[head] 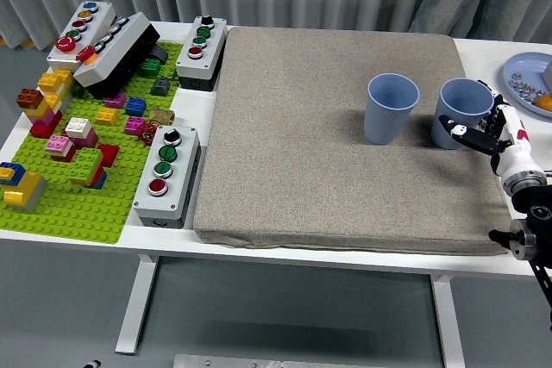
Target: Pick cup pour cup place
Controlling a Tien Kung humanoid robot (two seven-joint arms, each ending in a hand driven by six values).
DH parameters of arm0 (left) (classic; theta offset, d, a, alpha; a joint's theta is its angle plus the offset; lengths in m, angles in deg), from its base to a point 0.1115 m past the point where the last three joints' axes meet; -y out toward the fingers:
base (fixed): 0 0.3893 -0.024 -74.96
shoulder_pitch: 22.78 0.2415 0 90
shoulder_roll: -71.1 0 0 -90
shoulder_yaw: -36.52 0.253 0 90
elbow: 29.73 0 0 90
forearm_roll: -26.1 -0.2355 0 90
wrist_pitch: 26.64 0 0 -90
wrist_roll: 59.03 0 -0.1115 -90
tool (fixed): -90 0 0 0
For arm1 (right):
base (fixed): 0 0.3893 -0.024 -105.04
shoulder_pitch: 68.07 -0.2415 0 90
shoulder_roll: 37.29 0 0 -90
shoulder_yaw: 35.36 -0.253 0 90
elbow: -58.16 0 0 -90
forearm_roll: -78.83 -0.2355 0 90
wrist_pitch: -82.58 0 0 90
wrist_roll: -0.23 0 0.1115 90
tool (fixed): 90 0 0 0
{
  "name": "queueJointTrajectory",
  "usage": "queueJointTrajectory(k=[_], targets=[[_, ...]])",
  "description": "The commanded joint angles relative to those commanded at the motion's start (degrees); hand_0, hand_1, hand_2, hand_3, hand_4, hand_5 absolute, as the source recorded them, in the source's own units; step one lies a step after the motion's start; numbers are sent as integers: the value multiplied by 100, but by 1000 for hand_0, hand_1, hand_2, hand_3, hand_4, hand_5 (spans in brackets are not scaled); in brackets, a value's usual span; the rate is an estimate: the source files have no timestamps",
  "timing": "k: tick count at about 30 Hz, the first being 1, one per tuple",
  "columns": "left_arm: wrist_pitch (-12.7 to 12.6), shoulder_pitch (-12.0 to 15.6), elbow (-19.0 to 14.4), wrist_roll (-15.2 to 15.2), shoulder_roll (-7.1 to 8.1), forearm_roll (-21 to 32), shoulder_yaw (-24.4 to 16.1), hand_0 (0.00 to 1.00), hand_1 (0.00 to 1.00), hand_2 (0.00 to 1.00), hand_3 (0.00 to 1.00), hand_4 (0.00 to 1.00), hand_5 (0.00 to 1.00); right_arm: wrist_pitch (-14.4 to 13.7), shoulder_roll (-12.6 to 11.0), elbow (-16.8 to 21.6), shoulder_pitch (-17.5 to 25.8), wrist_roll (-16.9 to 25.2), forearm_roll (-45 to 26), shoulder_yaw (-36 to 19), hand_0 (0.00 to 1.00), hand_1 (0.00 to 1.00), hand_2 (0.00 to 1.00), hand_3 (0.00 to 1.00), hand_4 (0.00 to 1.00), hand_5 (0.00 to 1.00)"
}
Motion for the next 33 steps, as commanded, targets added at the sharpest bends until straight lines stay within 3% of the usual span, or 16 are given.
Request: queueJointTrajectory(k=[23,33], targets=[[1,-15,0,-5,0,-36,-57,836,808,884,808,637,998,177,-201,264,150,-214,184,-221,945,882,981,988,856,286],[4,-2,0,-1,-2,-59,-100,836,808,882,808,636,998,246,-429,613,495,-289,225,-303,949,883,982,988,875,308]])
